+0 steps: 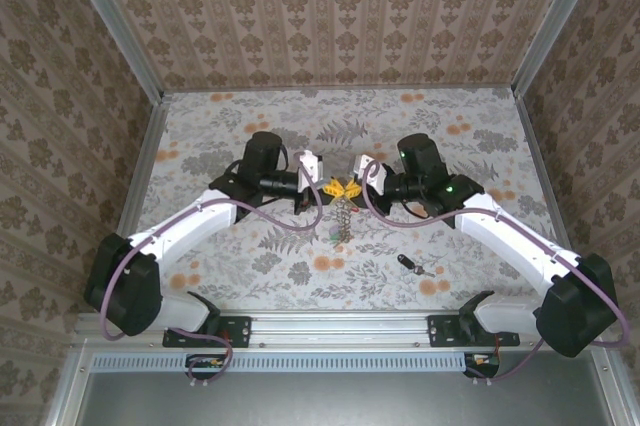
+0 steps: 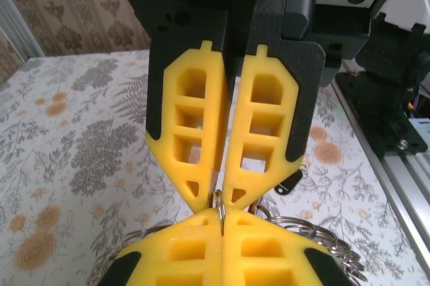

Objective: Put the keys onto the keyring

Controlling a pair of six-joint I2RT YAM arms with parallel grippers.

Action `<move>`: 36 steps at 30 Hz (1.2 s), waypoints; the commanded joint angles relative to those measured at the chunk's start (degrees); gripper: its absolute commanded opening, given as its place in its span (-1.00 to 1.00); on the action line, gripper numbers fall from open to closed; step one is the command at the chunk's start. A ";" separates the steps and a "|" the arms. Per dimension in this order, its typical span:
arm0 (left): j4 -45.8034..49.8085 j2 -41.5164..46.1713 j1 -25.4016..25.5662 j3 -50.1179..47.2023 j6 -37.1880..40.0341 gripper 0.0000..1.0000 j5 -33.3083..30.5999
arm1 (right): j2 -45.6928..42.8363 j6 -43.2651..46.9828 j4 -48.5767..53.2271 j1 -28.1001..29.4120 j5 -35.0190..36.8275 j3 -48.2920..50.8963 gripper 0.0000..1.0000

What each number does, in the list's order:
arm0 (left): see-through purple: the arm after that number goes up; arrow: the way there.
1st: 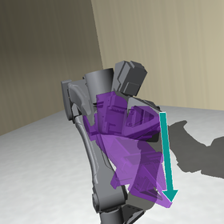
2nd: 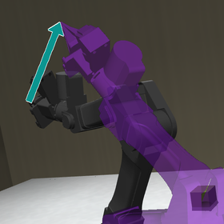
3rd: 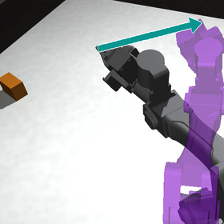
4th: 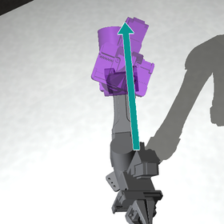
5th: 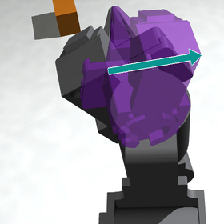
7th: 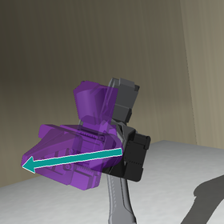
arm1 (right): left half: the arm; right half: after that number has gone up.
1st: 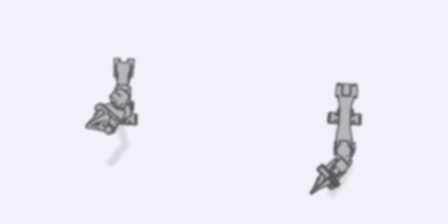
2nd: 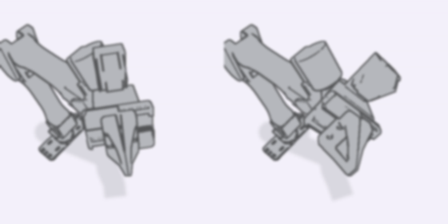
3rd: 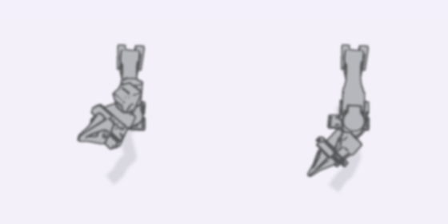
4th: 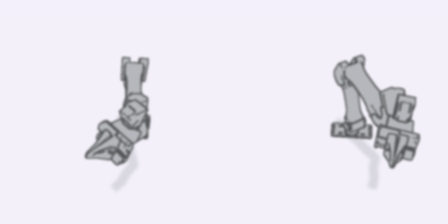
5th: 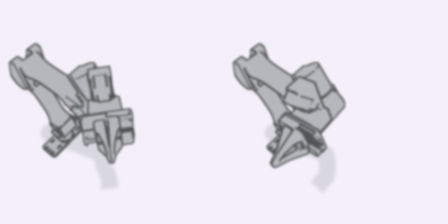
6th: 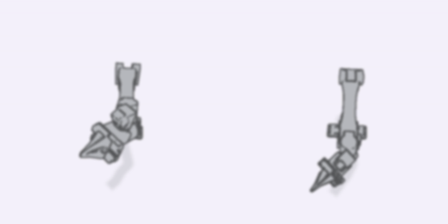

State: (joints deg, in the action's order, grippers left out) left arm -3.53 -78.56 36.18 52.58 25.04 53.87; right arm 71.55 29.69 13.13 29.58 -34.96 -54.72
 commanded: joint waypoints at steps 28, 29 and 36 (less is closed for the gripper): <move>15.04 1.41 1.87 5.91 10.42 -0.52 -11.32 | 2.97 4.54 8.71 0.32 1.19 -6.28 -1.00; 14.55 1.40 1.91 5.98 10.33 -0.50 -11.30 | 3.03 4.65 8.76 0.34 1.21 -6.28 -1.00; 16.06 -0.30 2.21 7.87 11.34 -0.48 -10.90 | 3.23 4.92 8.51 0.39 0.70 -6.35 -1.00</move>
State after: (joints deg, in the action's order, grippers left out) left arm 11.14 -77.58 37.91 58.48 34.44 42.74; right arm 74.28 33.45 21.69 29.52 -33.63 -58.57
